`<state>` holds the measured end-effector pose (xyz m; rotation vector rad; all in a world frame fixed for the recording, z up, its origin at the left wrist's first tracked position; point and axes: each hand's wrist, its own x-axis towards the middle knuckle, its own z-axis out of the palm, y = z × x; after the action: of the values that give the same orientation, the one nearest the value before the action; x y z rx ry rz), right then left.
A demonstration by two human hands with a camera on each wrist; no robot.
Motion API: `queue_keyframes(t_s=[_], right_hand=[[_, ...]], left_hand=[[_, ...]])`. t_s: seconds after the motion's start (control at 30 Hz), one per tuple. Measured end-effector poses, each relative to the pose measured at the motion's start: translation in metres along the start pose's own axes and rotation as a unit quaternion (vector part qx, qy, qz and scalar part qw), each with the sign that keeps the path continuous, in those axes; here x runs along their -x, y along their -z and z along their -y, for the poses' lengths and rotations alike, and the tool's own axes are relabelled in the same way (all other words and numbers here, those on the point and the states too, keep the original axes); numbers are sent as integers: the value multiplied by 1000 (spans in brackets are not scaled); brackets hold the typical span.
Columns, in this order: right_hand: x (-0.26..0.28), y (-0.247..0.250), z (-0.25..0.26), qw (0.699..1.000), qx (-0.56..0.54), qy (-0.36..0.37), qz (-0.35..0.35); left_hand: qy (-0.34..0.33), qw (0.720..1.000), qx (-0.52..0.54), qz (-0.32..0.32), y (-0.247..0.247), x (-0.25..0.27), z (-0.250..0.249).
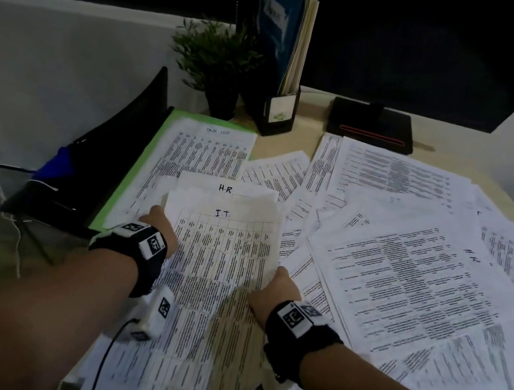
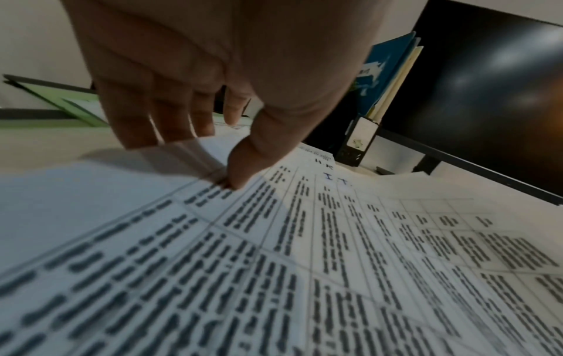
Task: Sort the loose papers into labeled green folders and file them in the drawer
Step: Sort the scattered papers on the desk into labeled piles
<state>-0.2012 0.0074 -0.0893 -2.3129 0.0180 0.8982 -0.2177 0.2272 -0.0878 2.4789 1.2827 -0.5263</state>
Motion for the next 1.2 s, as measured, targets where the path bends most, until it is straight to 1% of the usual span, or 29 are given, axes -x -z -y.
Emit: queue_keyframes(t_s=[0.1,0.17,0.27,0.3,0.37,0.47,0.53,0.63,0.7,0.77,0.8,0.83,0.9,0.93,0.97,1.07,1.13,1.2], right_hand=[[1,2,6,999,15,-30,4],[7,8,10,998,53,-33,6],[20,25,14,985,173,6,7],[22,33,10,981,192,18,-10],[23,57,-3,981,185,35,-52],[21,110,-47,984,144,8,-103],[19,149,-86,983,137,-28,-123],[19,199,-142,969,220,-79,-79],[22,226,-174,959,261,-94,-59],[22,246,-207,957,276,-78,-49],[24,252,-216,955,289,-61,-31],[25,255,-225,952,303,-34,-14],[26,258,-235,939,342,17,14],[26,259,-237,937,348,28,22],[25,259,-238,938,345,34,28],[22,266,-239,947,318,13,35],[19,275,-241,957,288,8,32],[17,282,-242,963,268,21,27]], left_hand=[[3,1000,-9,-21,5,6,-8],[-38,999,-9,-23,10,15,-20],[-121,992,-8,-34,12,32,-45],[-147,988,5,-36,11,39,-55],[-192,981,23,-24,7,53,-77],[-275,961,28,-3,-4,85,-118],[-328,944,23,30,-19,102,-148],[-392,916,-17,82,-46,123,-192],[-418,901,-80,83,-63,131,-216],[-417,894,-152,57,-76,134,-235],[-403,895,-183,50,-81,133,-240],[-383,898,-209,55,-85,133,-243],[-329,909,-242,88,-91,136,-247],[-304,912,-253,104,-95,143,-248],[-286,915,-259,116,-100,150,-249],[-258,925,-247,127,-122,167,-252],[-255,931,-235,113,-131,175,-252],[-255,935,-228,93,-131,182,-252]])
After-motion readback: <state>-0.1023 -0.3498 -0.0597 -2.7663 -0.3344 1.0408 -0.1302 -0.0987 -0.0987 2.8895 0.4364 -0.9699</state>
